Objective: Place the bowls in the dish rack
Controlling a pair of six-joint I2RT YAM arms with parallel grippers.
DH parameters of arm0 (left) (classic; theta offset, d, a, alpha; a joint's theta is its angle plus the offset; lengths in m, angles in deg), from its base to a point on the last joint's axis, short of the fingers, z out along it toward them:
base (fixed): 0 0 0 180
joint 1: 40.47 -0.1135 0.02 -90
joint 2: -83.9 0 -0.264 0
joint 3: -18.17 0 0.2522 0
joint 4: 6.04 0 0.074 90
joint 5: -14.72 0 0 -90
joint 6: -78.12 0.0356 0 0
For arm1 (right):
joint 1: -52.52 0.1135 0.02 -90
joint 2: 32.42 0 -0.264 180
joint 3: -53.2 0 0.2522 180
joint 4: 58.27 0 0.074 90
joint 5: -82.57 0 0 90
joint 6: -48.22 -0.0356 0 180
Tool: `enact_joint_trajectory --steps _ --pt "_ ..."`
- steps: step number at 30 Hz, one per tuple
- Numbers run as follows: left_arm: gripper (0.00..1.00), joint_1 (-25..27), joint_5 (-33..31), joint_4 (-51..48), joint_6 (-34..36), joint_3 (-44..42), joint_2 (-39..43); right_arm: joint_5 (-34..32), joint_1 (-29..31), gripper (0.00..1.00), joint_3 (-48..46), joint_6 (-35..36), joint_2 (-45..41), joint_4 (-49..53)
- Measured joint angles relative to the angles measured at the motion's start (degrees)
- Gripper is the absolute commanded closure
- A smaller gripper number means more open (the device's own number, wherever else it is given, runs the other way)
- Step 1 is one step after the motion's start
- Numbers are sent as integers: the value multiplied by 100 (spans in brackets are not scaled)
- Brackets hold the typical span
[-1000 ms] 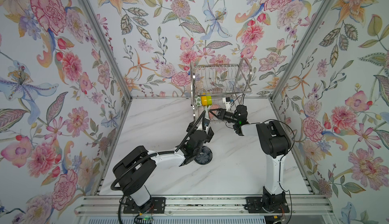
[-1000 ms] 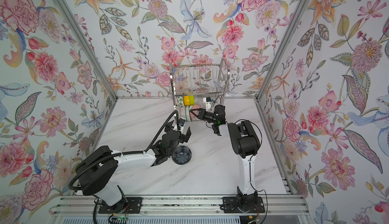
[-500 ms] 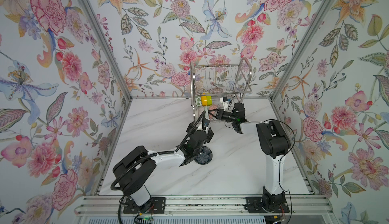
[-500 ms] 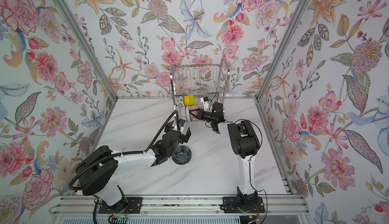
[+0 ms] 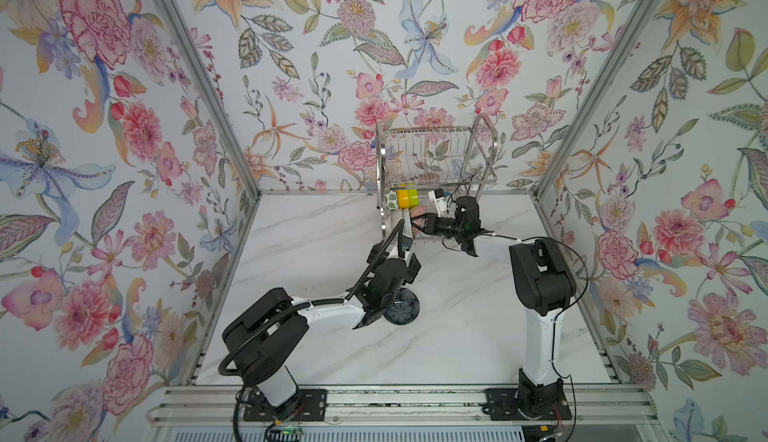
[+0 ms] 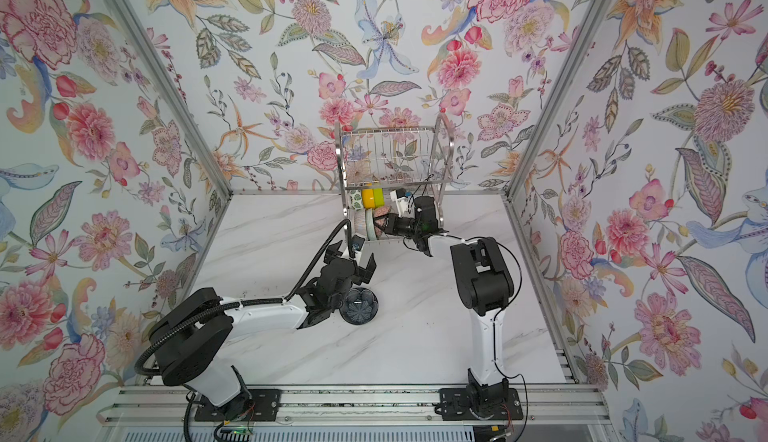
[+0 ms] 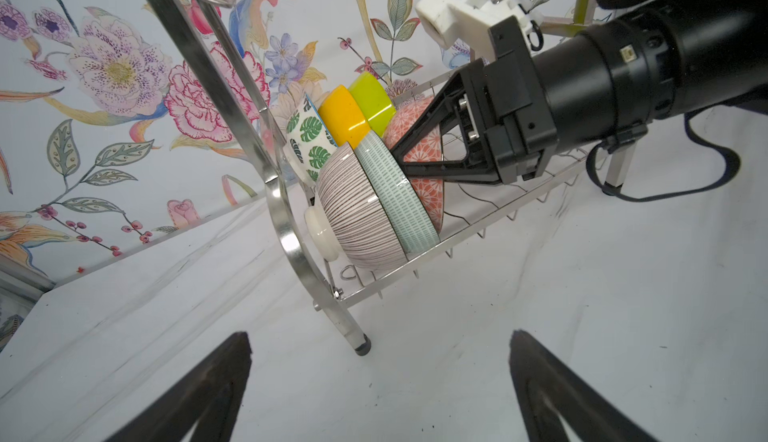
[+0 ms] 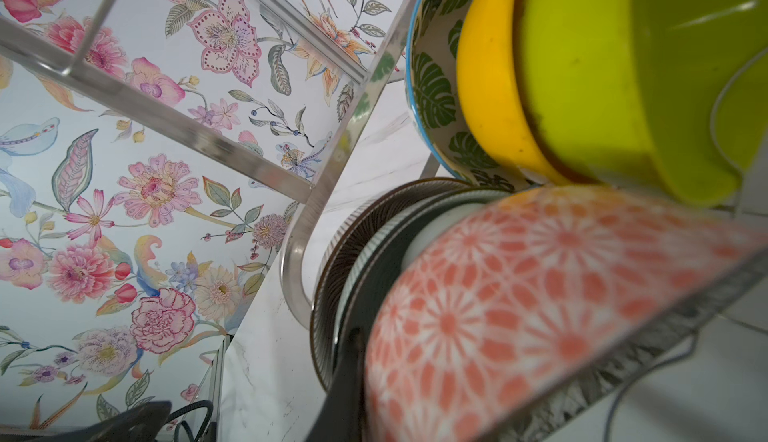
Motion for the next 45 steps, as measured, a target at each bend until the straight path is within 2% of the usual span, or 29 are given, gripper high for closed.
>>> enact_joint_trajectory --steps 4,35,45 --pt "1 0 0 -11 -22 -13 0 -164 -44 80 7 103 -63 221" --pt "1 0 0 -13 -66 -101 31 -496 -57 68 76 203 -199 763" --pt "1 0 0 -37 -83 -125 74 -603 -81 58 -146 118 -343 719"
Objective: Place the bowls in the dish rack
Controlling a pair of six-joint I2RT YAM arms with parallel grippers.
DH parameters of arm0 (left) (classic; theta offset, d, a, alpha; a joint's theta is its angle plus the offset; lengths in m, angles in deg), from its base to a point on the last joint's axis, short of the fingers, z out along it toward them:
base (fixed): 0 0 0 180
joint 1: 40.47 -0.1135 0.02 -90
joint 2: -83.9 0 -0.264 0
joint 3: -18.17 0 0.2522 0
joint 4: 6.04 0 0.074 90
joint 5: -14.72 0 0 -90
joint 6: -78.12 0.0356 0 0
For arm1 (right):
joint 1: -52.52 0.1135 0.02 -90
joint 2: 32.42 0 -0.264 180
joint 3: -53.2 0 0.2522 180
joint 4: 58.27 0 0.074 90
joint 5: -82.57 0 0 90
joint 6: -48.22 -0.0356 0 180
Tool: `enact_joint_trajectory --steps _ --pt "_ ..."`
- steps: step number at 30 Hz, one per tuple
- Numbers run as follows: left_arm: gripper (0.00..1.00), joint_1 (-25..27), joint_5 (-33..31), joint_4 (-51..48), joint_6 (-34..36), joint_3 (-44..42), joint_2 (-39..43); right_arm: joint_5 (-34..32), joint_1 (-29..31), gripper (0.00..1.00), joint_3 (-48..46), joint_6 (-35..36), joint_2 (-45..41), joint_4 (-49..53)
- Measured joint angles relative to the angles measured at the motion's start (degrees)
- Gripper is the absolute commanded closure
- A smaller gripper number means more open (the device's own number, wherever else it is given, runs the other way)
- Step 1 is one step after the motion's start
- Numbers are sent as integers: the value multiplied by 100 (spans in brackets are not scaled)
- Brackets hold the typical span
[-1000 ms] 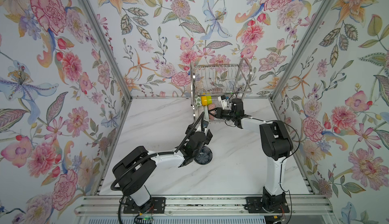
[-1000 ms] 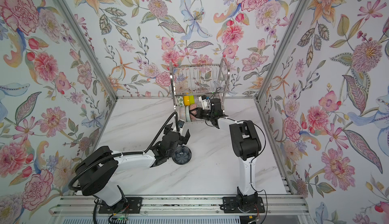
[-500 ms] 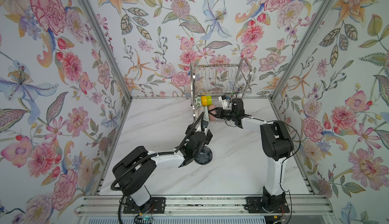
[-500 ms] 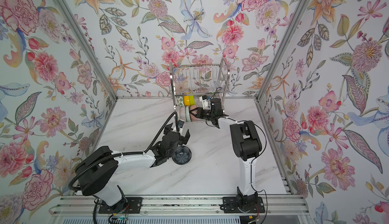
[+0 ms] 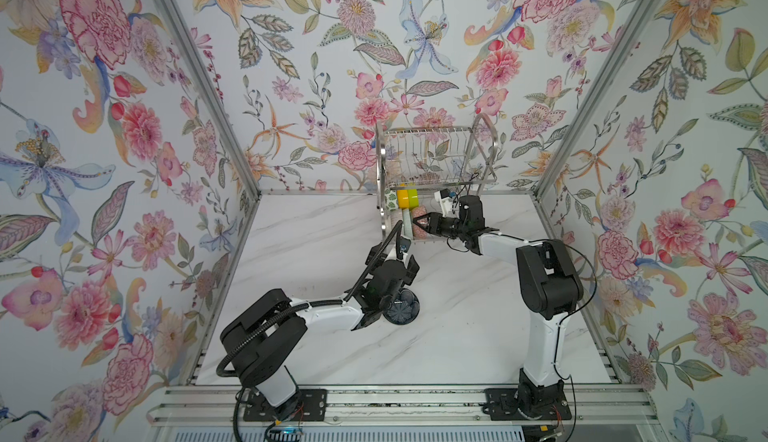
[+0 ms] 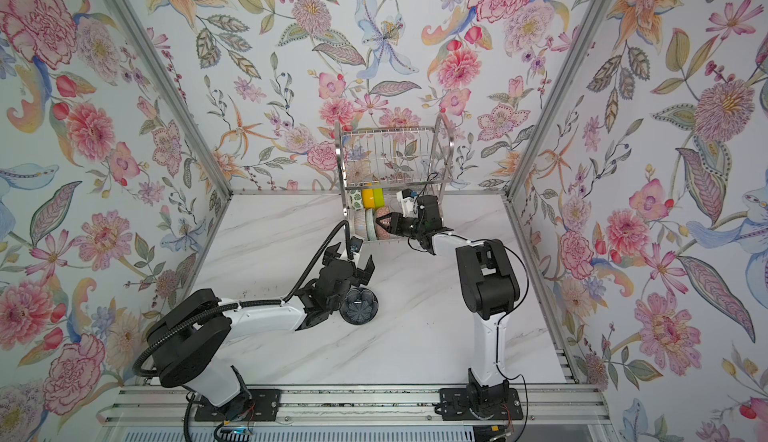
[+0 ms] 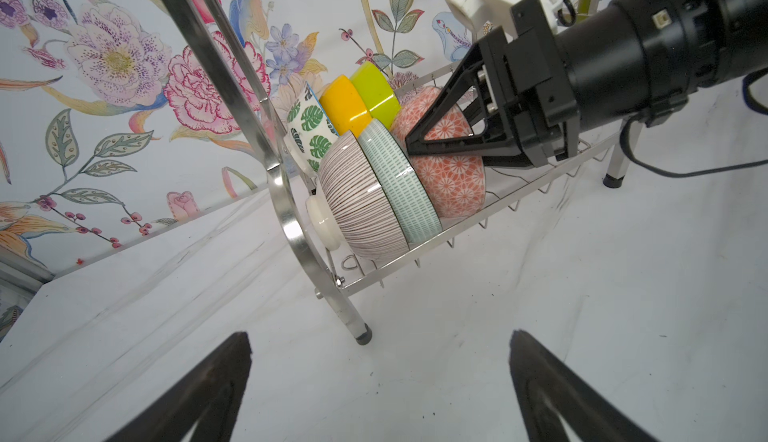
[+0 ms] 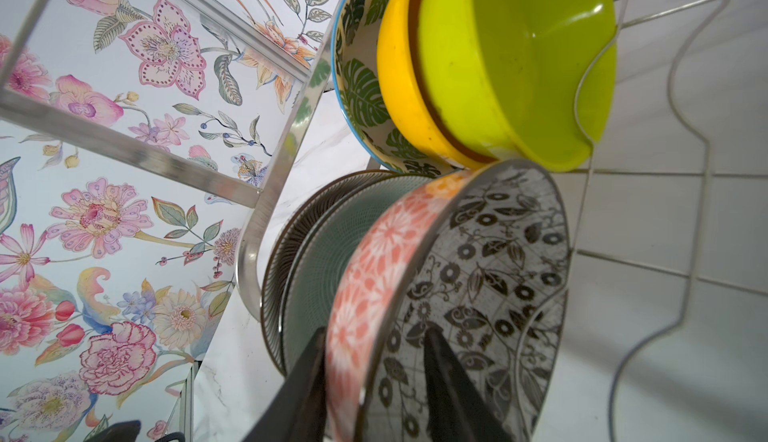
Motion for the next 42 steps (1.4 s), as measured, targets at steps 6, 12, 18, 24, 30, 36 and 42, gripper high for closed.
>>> enact_joint_trajectory --steps 6,12,18,24,30,36,42 --pt "1 0 0 -15 -15 -28 2 -39 -4 55 -195 -127 -173 -101" --pt "1 0 0 -17 -48 -33 20 -105 -4 47 -549 -310 -542 -304" --pt "1 0 -15 -160 -173 -103 190 -264 -2 30 -1123 -442 -1156 -424" --pt "1 0 11 -507 -614 -308 822 -688 39 1 -1720 -461 -2037 -208" --pt "1 -61 348 -688 -1504 -927 1749 -1285 267 1 -2398 -442 -2920 192" --pt "1 -358 922 -1180 -2487 -1554 2671 -2087 763 1 -2583 -313 -3421 1325" --pt "1 -905 1606 -1515 -3495 -2214 3464 -2660 1585 7 -2691 -208 -3451 2459"
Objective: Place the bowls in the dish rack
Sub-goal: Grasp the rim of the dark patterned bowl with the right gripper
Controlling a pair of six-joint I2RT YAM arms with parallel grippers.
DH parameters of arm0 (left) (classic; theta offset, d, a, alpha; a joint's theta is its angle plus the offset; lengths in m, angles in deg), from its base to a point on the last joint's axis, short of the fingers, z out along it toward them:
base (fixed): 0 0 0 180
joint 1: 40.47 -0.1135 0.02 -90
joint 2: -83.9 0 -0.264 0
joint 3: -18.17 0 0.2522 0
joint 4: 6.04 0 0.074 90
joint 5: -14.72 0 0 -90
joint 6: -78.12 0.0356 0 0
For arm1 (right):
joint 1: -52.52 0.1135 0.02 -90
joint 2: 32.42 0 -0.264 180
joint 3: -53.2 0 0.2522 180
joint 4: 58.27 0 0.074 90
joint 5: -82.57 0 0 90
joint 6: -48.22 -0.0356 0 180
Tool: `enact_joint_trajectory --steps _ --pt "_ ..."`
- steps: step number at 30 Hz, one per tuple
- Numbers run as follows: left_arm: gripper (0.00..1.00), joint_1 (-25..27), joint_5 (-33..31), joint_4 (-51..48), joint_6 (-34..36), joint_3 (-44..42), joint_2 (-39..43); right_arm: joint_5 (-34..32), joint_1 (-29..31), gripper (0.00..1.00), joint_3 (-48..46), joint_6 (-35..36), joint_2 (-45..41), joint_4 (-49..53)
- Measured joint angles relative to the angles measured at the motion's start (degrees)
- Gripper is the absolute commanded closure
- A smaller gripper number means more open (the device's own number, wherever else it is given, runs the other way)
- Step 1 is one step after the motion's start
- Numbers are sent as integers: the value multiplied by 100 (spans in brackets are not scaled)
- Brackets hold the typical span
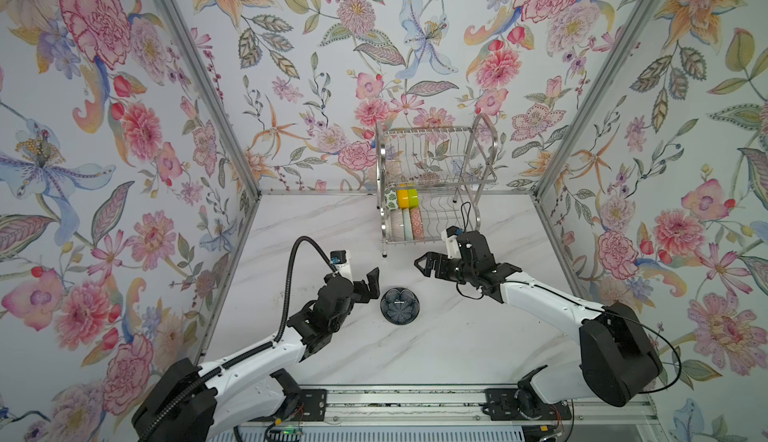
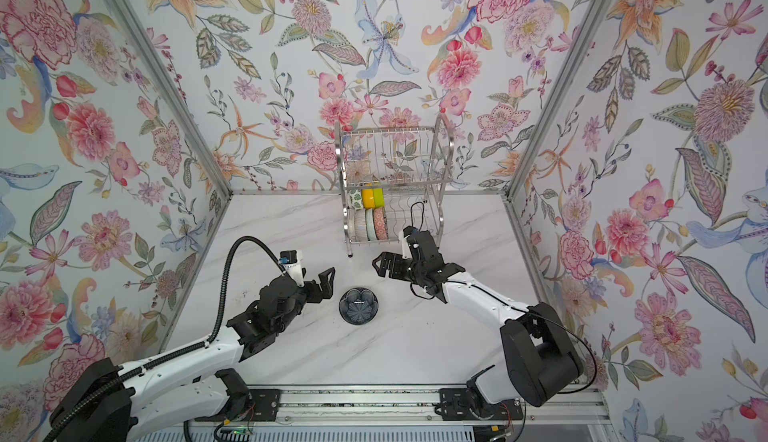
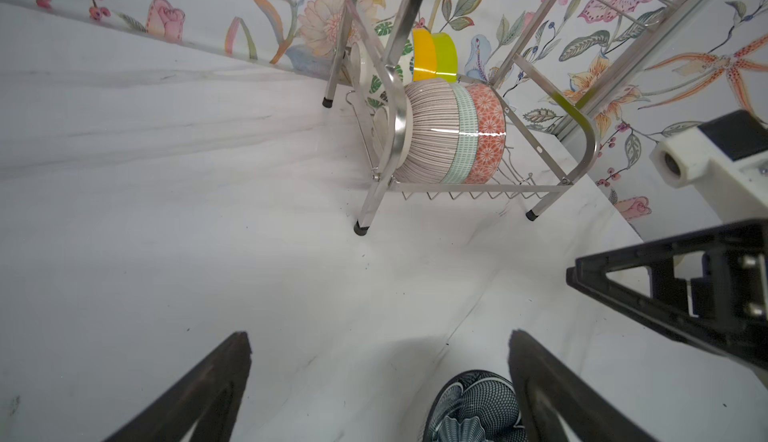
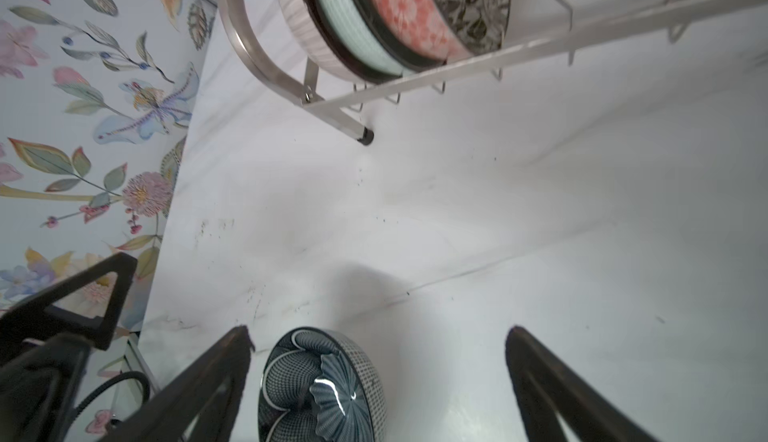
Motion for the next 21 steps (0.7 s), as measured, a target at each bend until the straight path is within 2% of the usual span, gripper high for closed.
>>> enact_joint_trajectory --steps 4,8,15,18,21 --pt "1 -52 332 -4 -522 -374 275 -210 479 18 -90 2 13 468" --pt "1 -59 632 66 -892 -533 197 -341 734 34 -81 -4 236 579" --pt "1 -70 955 358 -1215 -538 -138 -726 1169 48 216 66 1073 835" --pt "1 -70 1012 431 -1276 -538 -234 -1001 1377 61 422 186 1252 1014" --pt "1 -70 1104 442 -1294 -538 -328 -1200 1449 83 518 284 1287 1056"
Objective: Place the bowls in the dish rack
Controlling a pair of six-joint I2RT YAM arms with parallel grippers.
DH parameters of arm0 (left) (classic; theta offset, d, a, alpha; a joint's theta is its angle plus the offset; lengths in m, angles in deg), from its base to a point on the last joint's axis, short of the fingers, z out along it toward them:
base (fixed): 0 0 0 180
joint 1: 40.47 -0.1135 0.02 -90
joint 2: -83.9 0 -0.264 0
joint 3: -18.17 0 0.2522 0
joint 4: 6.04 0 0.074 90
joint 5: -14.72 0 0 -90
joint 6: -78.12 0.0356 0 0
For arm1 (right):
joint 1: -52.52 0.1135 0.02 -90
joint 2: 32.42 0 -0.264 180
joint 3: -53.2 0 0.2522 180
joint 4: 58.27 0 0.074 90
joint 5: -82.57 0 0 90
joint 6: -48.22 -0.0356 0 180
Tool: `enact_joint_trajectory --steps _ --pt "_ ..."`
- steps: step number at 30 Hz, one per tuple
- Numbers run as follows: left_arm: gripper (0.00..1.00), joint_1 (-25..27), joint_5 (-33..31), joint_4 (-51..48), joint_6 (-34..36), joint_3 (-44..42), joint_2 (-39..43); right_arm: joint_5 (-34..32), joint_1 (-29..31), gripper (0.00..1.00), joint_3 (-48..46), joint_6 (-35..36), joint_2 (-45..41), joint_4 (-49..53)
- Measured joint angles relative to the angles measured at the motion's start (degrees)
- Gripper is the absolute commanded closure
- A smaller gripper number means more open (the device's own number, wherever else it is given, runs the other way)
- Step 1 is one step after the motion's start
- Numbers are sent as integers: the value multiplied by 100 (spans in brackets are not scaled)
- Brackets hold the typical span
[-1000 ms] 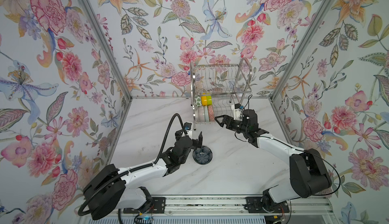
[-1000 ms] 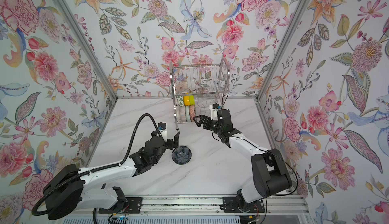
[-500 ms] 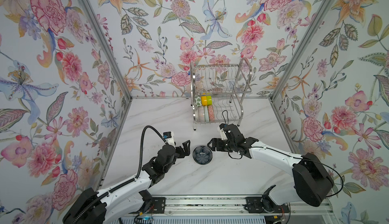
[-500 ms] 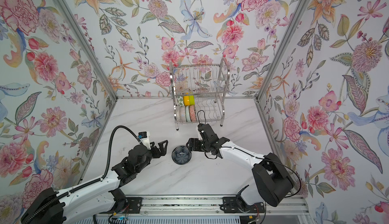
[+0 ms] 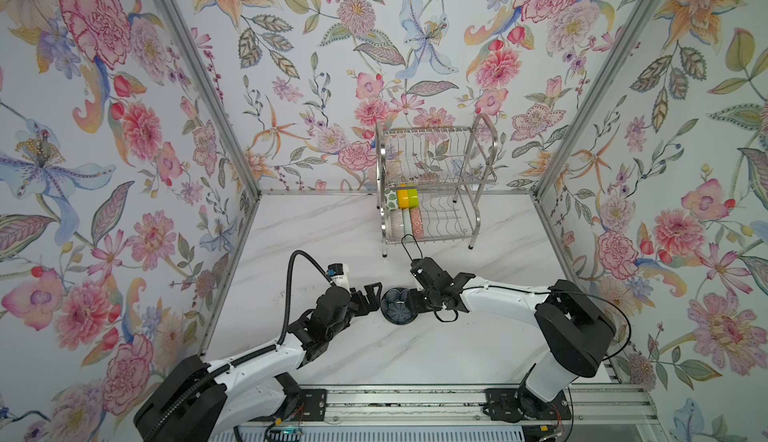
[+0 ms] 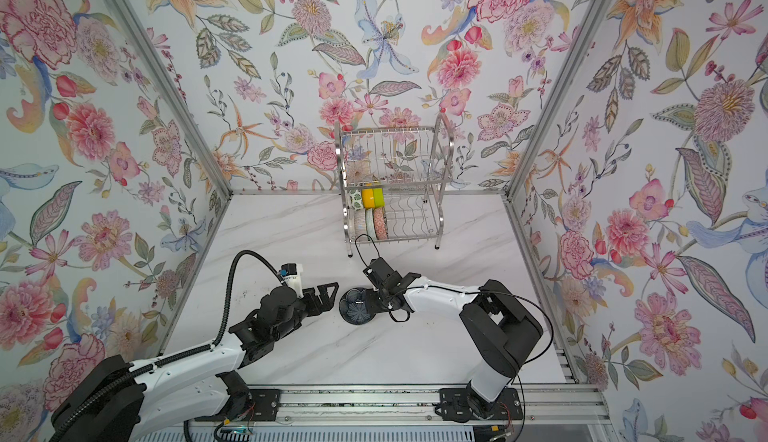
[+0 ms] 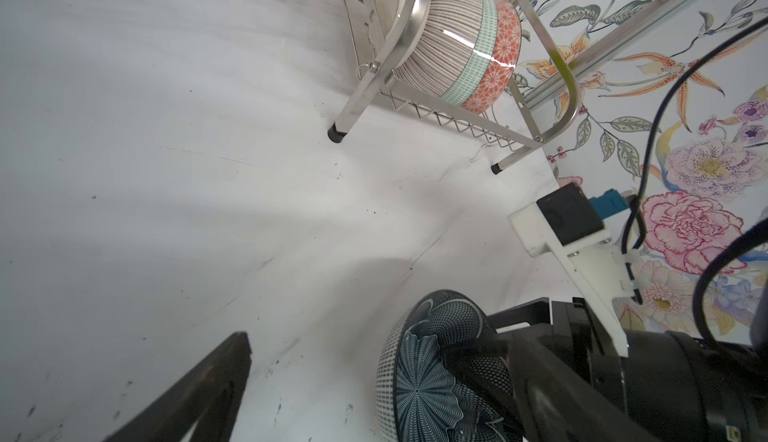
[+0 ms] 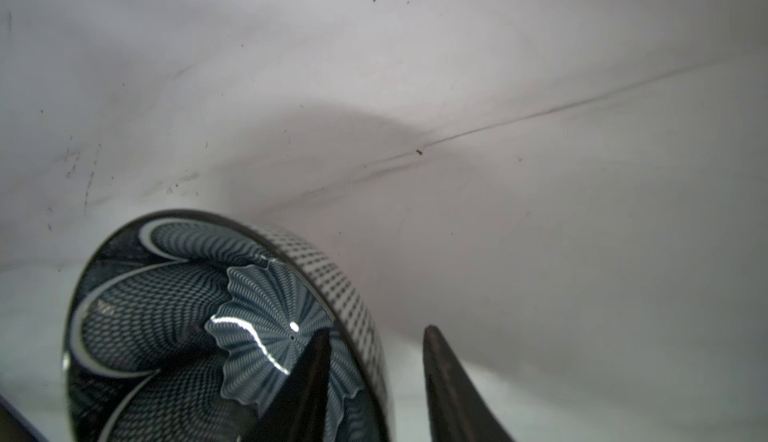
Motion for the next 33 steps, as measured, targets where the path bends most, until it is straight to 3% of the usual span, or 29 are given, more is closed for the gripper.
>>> enact_joint_trajectory --steps 3,7,12,20,28,33 --pt "1 0 98 22 4 17 -116 -146 -24 100 39 74 -4 17" --pt "1 2 291 -4 13 273 -411 -315 -210 100 155 219 -13 74" --pt "1 181 275 -81 160 793 -734 -597 -859 100 225 518 -120 278" --pt "3 612 70 -136 293 1768 -1604 -874 -1884 100 212 789 -1045 424" --pt "10 765 -315 33 308 2450 -2402 -728 -1759 100 4 789 -1587 -7" --pt "12 763 -348 35 308 2562 -2441 -785 -1311 100 -175 763 -1912 -404"
